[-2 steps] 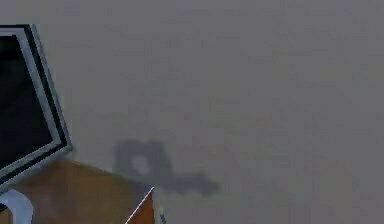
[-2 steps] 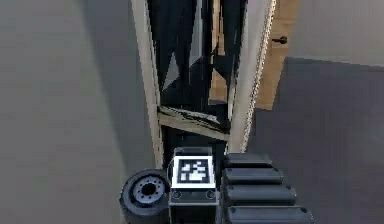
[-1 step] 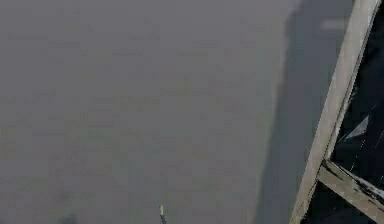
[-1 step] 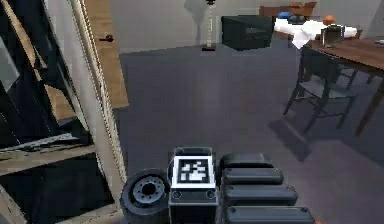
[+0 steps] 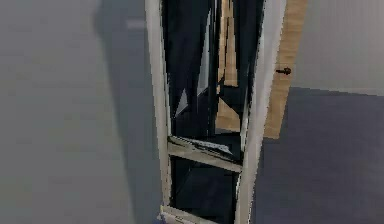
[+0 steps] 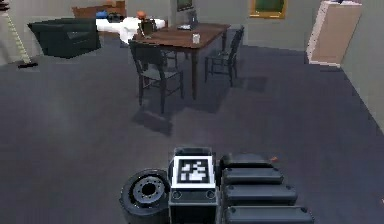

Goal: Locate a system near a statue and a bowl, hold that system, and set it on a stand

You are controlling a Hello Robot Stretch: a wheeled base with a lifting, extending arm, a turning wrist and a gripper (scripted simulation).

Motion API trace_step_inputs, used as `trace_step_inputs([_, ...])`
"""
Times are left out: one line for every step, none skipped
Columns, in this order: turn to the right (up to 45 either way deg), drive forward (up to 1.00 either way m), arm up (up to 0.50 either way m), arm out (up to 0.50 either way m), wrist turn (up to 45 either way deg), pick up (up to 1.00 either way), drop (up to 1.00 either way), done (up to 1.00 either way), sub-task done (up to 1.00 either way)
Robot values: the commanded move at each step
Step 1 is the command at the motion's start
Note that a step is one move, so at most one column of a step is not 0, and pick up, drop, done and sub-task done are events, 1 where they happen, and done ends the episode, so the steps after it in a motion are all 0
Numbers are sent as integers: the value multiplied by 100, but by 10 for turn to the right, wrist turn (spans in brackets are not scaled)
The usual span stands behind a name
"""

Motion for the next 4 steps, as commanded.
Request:
trace_step_inputs([90, 0, 0, 0, 0, 0, 0, 0, 0])
trace_step_inputs([30, 0, 0, 0, 0, 0, 0, 0, 0])
trace_step_inputs([-450, 0, 0, 0, 0, 0, 0, 0, 0])
trace_step_inputs([-450, 0, 0, 0, 0, 0, 0, 0, 0])
